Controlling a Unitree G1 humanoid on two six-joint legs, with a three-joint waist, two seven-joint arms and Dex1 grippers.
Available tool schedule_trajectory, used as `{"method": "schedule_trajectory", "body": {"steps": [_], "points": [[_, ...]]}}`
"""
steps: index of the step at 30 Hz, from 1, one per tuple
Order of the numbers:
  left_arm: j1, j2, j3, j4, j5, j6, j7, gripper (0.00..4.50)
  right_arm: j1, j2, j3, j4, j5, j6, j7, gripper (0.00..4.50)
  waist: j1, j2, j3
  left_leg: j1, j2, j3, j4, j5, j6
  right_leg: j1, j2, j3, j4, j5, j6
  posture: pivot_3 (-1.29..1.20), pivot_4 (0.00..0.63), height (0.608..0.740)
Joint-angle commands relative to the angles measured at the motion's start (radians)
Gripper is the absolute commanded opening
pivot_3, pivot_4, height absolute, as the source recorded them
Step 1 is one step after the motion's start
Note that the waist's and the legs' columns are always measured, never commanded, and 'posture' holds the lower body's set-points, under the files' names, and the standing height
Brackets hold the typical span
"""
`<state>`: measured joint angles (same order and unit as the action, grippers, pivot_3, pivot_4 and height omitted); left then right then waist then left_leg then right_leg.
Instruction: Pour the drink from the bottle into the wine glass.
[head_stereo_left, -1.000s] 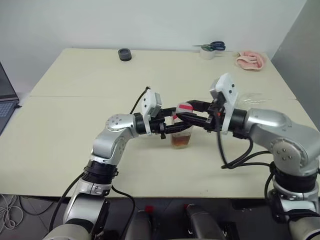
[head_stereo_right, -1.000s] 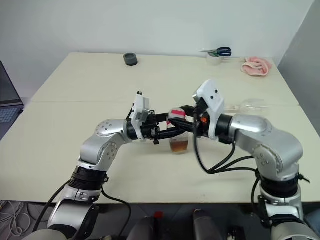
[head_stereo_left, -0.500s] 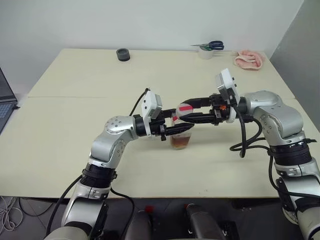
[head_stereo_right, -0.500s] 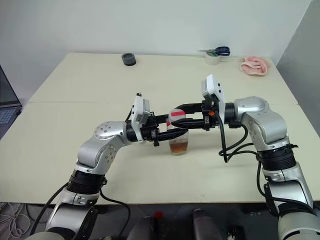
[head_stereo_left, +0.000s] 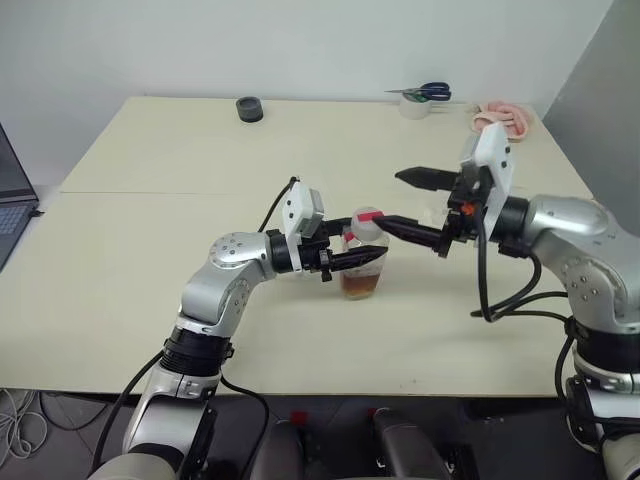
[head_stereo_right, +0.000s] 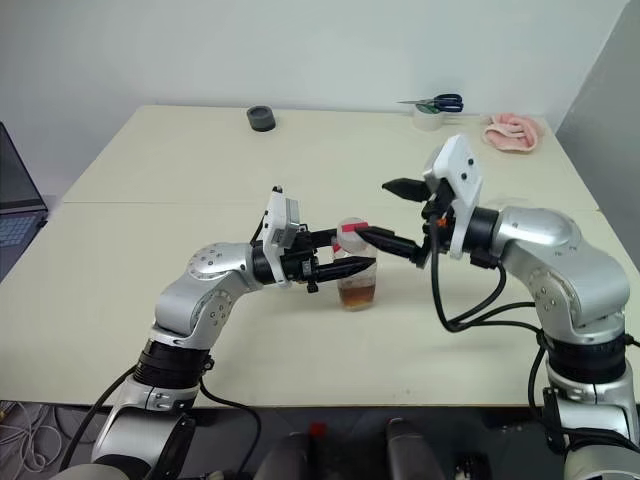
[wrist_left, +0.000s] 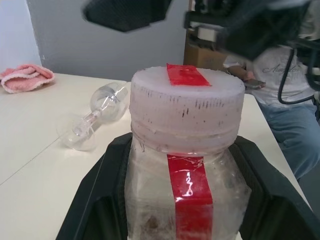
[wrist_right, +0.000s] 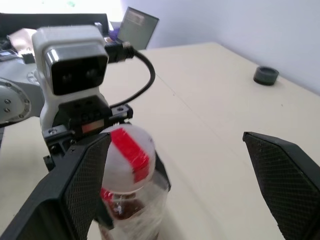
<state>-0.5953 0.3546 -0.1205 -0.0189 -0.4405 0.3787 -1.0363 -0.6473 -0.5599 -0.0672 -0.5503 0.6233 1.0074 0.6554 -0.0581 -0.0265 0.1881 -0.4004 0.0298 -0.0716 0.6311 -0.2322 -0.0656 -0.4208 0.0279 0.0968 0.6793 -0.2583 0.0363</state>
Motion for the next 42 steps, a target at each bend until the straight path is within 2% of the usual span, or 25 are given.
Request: {"method": "schedule_trajectory", "body": {"steps": [1, 5, 8, 18, 26, 29, 31, 33, 38, 42], "points": [[-0.038, -0.014, 0.002, 0.013, 0.008, -0.046, -0.004, 2.19, -0.001, 0.058, -0.042, -0.152, 0.088, 0.134, -0.146, 4.5, 0.0, 0.0, 0.0, 0.0, 0.0, 0.0, 0.0, 0.0, 0.0, 0.0, 0.0, 0.0, 0.0, 0.0, 0.0, 0.0, 0.15, 0.74], [-0.064, -0.031, -0.002, 0.051, 0.013, -0.067, -0.015, 2.19, -0.008, 0.149, -0.07, -0.201, 0.135, 0.225, -0.286, 4.5, 0.001, 0.0, 0.0, 0.0, 0.0, 0.0, 0.001, 0.0, 0.0, 0.0, 0.0, 0.0, 0.0, 0.0, 0.0, 0.0, 0.15, 0.74], [-0.078, -0.039, -0.004, 0.079, 0.02, -0.083, -0.024, 2.19, 0.002, 0.175, -0.043, -0.207, 0.1, 0.267, -0.371, 4.5, 0.001, 0.0, 0.0, -0.001, 0.0, 0.0, 0.001, 0.0, 0.0, 0.0, 0.0, 0.0, -0.001, 0.0, 0.0, 0.0, 0.15, 0.74], [-0.087, -0.053, -0.006, 0.104, 0.03, -0.106, -0.032, 2.19, 0.002, 0.244, -0.024, -0.192, 0.082, 0.3, -0.496, 4.5, 0.0, 0.0, 0.0, 0.0, 0.0, 0.0, 0.0, 0.0, 0.0, 0.0, 0.0, 0.0, -0.001, 0.0, 0.0, 0.0, 0.15, 0.74], [-0.071, -0.039, -0.003, 0.089, 0.036, -0.107, -0.023, 2.19, -0.006, 0.257, -0.009, -0.177, 0.08, 0.297, -0.51, 1.85, 0.0, 0.0, 0.0, -0.001, 0.0, 0.0, 0.0, 0.0, 0.0, 0.0, 0.0, 0.0, -0.001, 0.0, 0.0, 0.0, 0.15, 0.74], [-0.067, -0.038, 0.001, 0.08, 0.038, -0.103, -0.019, 2.19, -0.009, 0.257, -0.005, -0.166, 0.083, 0.286, -0.501, 1.83, 0.0, 0.0, 0.0, 0.0, 0.0, 0.0, 0.0, 0.0, 0.0, 0.0, 0.0, 0.0, -0.001, 0.0, 0.0, 0.0, 0.15, 0.74], [-0.067, -0.037, 0.005, 0.078, 0.037, -0.101, -0.016, 2.19, -0.015, 0.25, 0.005, -0.136, 0.09, 0.248, -0.459, 1.83, -0.001, 0.0, 0.0, 0.0, 0.0, 0.0, 0.0, 0.0, 0.0, 0.0, 0.0, 0.0, -0.001, 0.0, 0.0, 0.0, 0.15, 0.74], [-0.071, -0.039, 0.005, 0.079, 0.036, -0.097, -0.012, 2.19, -0.016, 0.221, 0.029, -0.08, 0.093, 0.155, -0.347, 1.83, -0.001, 0.0, 0.0, 0.0, 0.0, 0.0, 0.0, 0.0, 0.0, 0.0, 0.0, 0.0, -0.001, 0.0, 0.0, 0.0, 0.15, 0.74], [-0.069, -0.053, 0.007, 0.08, 0.026, -0.085, -0.003, 2.19, -0.069, 0.074, 0.166, 0.206, 0.052, -0.212, 0.246, 1.83, -0.001, 0.0, 0.0, 0.0, 0.0, 0.001, 0.0, 0.0, 0.0, 0.001, 0.0, 0.0, -0.003, 0.0, 0.0, 0.0, 0.15, 0.74], [-0.077, -0.06, 0.007, 0.087, 0.03, -0.085, -0.006, 2.19, -0.191, 0.068, 0.243, 0.496, -0.062, -0.401, 0.465, 1.83, -0.015, 0.0, 0.0, 0.0, 0.0, 0.001, 0.0, 0.0, 0.0, 0.0, 0.001, 0.0, -0.001, 0.0, 0.0, 0.0, 0.15, 0.74]]}}
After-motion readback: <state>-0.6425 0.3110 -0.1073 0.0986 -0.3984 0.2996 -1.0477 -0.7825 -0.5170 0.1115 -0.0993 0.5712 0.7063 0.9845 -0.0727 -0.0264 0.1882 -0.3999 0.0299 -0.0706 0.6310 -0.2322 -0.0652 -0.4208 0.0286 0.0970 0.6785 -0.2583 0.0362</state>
